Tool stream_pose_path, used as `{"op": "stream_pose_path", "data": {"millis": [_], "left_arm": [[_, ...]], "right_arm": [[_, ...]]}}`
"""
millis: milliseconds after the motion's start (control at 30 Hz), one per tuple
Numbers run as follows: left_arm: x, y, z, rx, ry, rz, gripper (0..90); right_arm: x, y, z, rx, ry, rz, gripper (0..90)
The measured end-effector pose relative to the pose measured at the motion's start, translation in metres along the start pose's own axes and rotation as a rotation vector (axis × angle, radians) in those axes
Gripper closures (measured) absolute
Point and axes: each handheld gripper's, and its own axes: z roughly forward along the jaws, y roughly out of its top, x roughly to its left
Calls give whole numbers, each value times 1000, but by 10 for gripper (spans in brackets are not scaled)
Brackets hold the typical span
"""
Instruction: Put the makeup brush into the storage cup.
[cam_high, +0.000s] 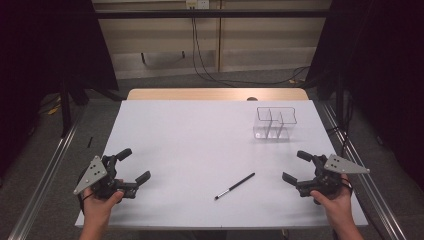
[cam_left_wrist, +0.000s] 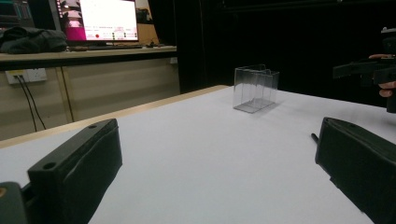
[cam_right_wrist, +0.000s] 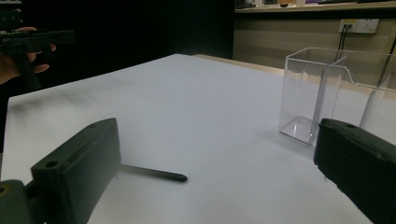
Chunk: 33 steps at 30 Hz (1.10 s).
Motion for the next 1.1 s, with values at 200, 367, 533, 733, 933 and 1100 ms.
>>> {"op": "stream_pose_path", "data": {"millis": [200,367,533,733,933,1100], "left_arm": [[0,1,-1,-5,5,0,3],[1,1,-2,-4,6,3,3],[2,1,-1,-8,5,-2,4],[1,0,0,-9,2,-9,3],[0,-2,3,-16,-19,-16,4],[0,-3,5,-15,-26,-23,4]], "right_arm": [[0,0,0,-2,6,-4,2],[1,1,0,-5,11,-11,2],[1,1,1,-3,14,-14,2],[3,1,6,-3,28,-12,2],[8,2,13,-9,46,-14,1],[10,3,19,-17,62,-7,0]]}}
